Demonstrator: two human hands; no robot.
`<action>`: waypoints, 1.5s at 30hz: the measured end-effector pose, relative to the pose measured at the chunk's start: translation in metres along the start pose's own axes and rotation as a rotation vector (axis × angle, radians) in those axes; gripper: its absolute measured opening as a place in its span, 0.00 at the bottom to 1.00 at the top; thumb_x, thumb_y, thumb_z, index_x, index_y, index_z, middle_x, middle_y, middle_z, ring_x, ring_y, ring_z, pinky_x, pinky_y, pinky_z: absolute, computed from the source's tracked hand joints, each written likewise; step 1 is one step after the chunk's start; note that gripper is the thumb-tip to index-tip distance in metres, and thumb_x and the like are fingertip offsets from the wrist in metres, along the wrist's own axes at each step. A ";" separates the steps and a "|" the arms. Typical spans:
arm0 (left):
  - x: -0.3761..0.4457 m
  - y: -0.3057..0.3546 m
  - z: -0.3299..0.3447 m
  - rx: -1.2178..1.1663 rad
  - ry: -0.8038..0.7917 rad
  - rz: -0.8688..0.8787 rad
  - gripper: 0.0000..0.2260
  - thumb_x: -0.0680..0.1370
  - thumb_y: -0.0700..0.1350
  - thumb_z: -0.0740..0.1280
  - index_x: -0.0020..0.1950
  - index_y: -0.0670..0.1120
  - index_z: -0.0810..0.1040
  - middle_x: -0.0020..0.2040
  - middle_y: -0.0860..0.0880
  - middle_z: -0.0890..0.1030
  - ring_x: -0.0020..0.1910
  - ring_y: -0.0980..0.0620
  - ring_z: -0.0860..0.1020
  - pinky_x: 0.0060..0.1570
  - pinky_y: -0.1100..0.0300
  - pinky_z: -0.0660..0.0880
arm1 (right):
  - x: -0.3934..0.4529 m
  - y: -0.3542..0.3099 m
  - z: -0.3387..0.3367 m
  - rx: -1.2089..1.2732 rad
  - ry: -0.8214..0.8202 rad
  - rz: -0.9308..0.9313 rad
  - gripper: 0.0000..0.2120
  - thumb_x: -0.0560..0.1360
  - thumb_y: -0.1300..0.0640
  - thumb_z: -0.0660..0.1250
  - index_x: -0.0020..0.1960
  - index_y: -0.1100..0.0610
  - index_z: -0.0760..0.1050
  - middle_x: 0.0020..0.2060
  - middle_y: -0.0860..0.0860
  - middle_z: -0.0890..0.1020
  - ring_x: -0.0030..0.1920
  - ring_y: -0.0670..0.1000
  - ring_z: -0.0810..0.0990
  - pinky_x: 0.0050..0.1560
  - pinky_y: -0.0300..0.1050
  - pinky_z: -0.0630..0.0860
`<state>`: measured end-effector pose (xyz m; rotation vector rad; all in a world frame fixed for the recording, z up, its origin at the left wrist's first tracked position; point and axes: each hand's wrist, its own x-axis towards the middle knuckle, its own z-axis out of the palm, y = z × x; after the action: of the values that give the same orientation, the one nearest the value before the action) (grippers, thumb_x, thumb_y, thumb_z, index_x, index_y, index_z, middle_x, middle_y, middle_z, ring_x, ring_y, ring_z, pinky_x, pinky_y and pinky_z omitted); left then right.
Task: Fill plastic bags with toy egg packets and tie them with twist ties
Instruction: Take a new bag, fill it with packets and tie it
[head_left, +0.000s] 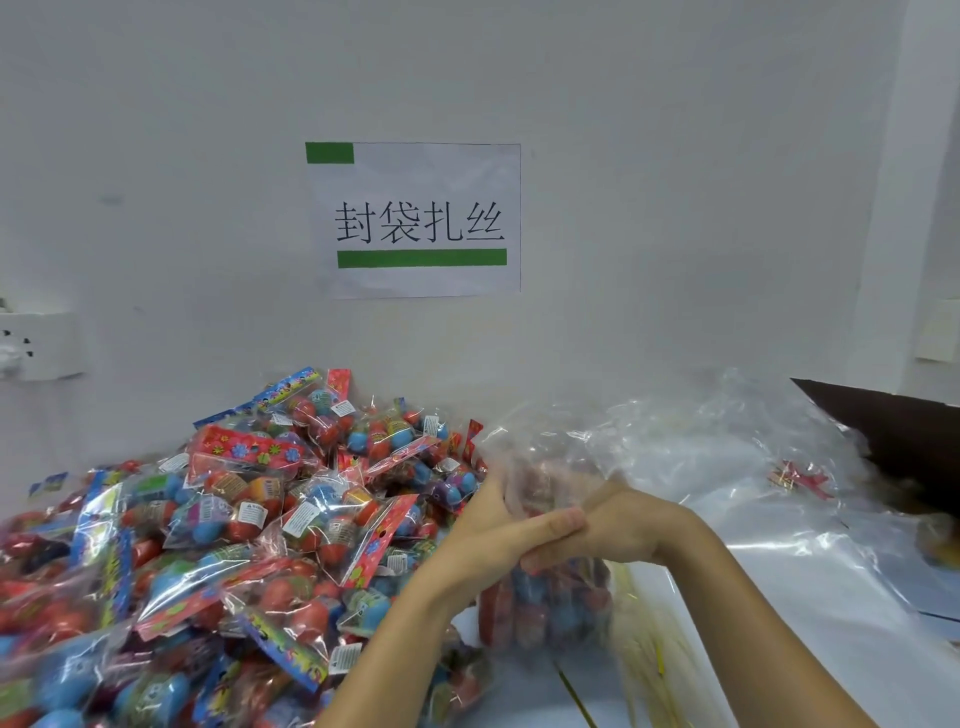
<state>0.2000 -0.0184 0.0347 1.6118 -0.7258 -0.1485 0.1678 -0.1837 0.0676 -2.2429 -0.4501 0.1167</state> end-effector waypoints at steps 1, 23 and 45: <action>0.000 0.001 0.000 -0.047 0.011 0.000 0.30 0.71 0.47 0.78 0.68 0.42 0.70 0.59 0.43 0.82 0.57 0.48 0.82 0.53 0.56 0.79 | 0.002 -0.001 0.002 0.019 0.018 -0.022 0.08 0.69 0.54 0.79 0.40 0.42 0.84 0.35 0.41 0.85 0.40 0.42 0.84 0.43 0.34 0.80; -0.008 0.047 -0.021 0.410 0.129 0.045 0.15 0.84 0.51 0.60 0.67 0.68 0.64 0.71 0.60 0.62 0.73 0.54 0.61 0.71 0.58 0.62 | 0.012 -0.022 0.018 0.012 -0.004 -0.114 0.09 0.68 0.43 0.79 0.44 0.36 0.80 0.37 0.37 0.84 0.40 0.38 0.83 0.42 0.33 0.76; -0.005 0.045 -0.027 0.337 0.129 0.140 0.07 0.84 0.55 0.59 0.57 0.68 0.70 0.49 0.80 0.75 0.52 0.82 0.70 0.49 0.84 0.65 | 0.022 -0.026 0.031 0.046 0.061 -0.024 0.08 0.74 0.60 0.68 0.51 0.60 0.82 0.47 0.59 0.86 0.52 0.59 0.84 0.59 0.59 0.79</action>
<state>0.1930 0.0075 0.0801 1.8618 -0.7900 0.1879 0.1742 -0.1380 0.0680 -2.1892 -0.4376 0.0451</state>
